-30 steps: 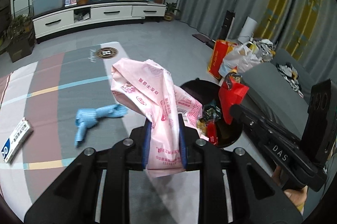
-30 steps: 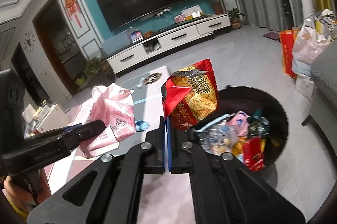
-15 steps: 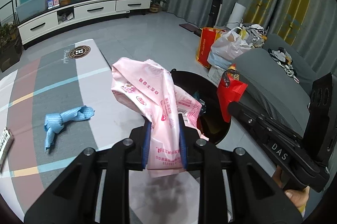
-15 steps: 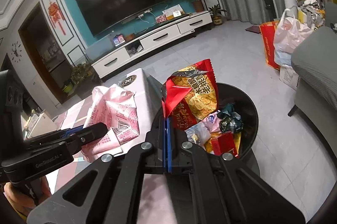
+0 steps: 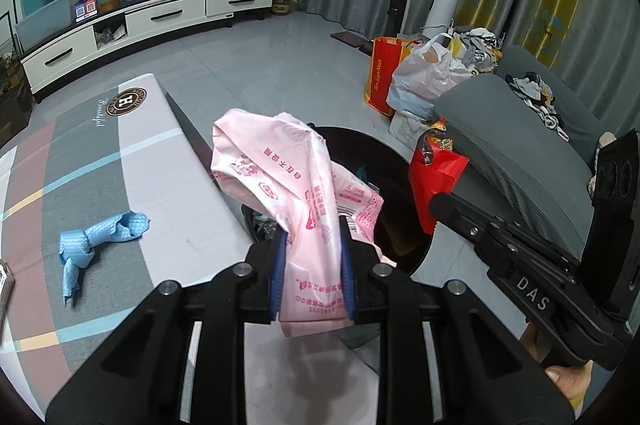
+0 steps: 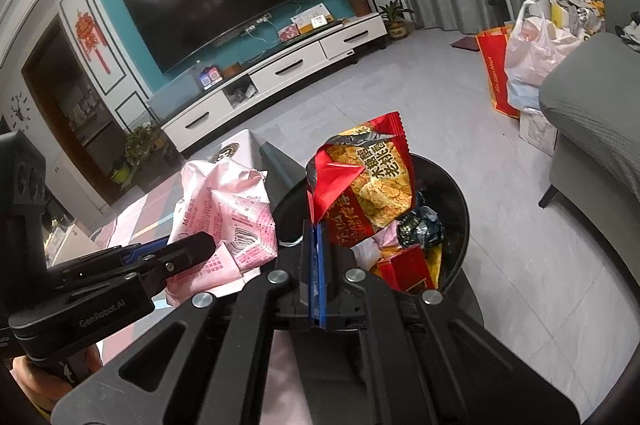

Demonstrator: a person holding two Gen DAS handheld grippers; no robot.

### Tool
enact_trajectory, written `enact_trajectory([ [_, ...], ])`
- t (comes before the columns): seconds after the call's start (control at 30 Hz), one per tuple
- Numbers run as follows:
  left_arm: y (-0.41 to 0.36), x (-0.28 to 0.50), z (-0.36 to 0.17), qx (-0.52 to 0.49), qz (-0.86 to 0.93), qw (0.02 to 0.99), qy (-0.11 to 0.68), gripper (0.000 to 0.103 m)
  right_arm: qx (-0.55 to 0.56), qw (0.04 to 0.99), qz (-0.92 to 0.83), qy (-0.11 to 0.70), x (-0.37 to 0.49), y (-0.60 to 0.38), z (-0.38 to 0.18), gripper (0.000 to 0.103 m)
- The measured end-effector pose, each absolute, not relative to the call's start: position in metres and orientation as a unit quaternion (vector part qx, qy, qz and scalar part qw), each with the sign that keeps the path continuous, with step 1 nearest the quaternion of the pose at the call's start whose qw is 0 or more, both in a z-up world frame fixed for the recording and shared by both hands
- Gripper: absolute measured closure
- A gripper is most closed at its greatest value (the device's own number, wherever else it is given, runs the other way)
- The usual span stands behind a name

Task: Collect trash
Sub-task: 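Carry the chip bag and pink paper bag over the black bin, then open the right gripper to drop the chip bag while the left gripper releases the pink bag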

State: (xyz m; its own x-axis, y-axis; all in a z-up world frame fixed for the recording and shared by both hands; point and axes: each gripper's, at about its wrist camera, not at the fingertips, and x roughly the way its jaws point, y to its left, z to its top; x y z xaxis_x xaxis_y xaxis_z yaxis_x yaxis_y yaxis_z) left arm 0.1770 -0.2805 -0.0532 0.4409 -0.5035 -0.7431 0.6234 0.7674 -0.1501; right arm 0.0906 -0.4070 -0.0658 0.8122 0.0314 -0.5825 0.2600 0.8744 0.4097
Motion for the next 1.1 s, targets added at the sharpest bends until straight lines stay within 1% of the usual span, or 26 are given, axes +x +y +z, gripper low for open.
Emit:
enact_trajectory([
  [0.6, -0.311, 0.189, -0.071, 0.098, -0.328, 0.838, 0.425, 0.078, 0.257, 0.906, -0.088, 0.325, 0.101, -0.424, -0.083, 0.101],
  [1.1, -0.320, 0.197, -0.085, 0.112, -0.322, 0.834, 0.434, 0.077, 0.253, 0.899, -0.094, 0.346, 0.110, -0.426, -0.090, 0.101],
])
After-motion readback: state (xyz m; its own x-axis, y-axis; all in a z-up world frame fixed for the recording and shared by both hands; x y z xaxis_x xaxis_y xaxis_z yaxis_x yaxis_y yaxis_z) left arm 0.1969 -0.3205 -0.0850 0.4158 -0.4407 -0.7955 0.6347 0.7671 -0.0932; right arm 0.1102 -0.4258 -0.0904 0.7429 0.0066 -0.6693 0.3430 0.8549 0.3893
